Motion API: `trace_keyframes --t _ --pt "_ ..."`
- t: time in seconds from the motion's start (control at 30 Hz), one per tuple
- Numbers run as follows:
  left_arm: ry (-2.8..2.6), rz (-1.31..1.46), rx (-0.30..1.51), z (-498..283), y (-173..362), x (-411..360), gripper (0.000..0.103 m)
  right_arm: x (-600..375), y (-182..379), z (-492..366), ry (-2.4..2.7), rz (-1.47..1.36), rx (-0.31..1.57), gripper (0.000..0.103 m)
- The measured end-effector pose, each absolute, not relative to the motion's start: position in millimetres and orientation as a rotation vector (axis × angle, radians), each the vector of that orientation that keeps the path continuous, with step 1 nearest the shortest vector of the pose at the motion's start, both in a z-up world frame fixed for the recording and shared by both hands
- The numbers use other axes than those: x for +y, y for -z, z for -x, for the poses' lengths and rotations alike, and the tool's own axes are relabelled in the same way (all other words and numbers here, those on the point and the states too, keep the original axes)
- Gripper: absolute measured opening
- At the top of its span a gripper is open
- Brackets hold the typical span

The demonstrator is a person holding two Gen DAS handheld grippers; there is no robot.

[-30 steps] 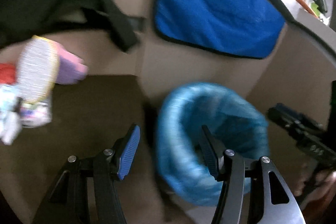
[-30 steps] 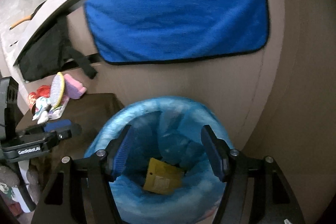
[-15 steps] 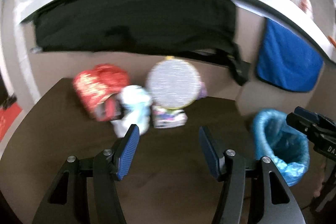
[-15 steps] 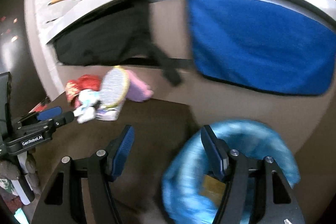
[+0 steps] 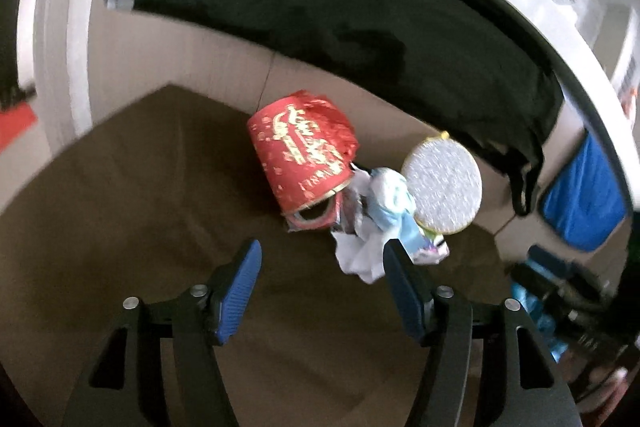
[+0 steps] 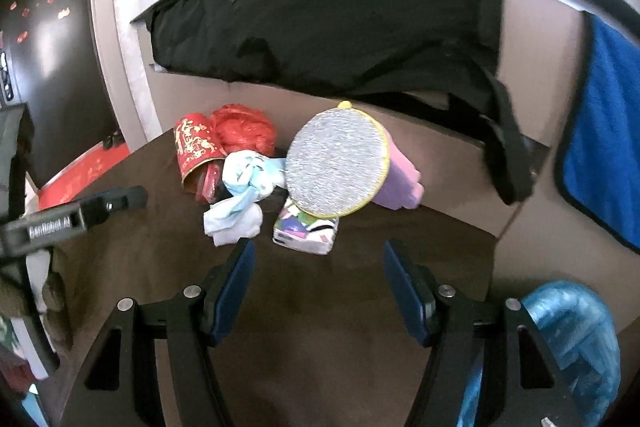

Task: Collect trash
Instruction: 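Close the left tool around the red paper cup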

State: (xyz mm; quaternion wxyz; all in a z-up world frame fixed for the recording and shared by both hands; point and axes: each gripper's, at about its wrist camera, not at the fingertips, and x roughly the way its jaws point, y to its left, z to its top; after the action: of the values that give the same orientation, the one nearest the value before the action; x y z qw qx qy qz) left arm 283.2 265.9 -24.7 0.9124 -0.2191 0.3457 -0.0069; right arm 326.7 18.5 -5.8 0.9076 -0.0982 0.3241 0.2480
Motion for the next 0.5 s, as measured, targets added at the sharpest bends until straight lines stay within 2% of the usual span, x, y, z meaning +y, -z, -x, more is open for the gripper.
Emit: trace_keyframes --t 0.33,0.5 --pt "0.022 0.716 0.73 -364 34 314 0.067 23 35 -348 -0.514 0.189 0.721 0.063" --pt "-0.064 0.728 0.792 -403 49 318 0.068 12 42 -346 -0.511 0.187 0.725 0.063"
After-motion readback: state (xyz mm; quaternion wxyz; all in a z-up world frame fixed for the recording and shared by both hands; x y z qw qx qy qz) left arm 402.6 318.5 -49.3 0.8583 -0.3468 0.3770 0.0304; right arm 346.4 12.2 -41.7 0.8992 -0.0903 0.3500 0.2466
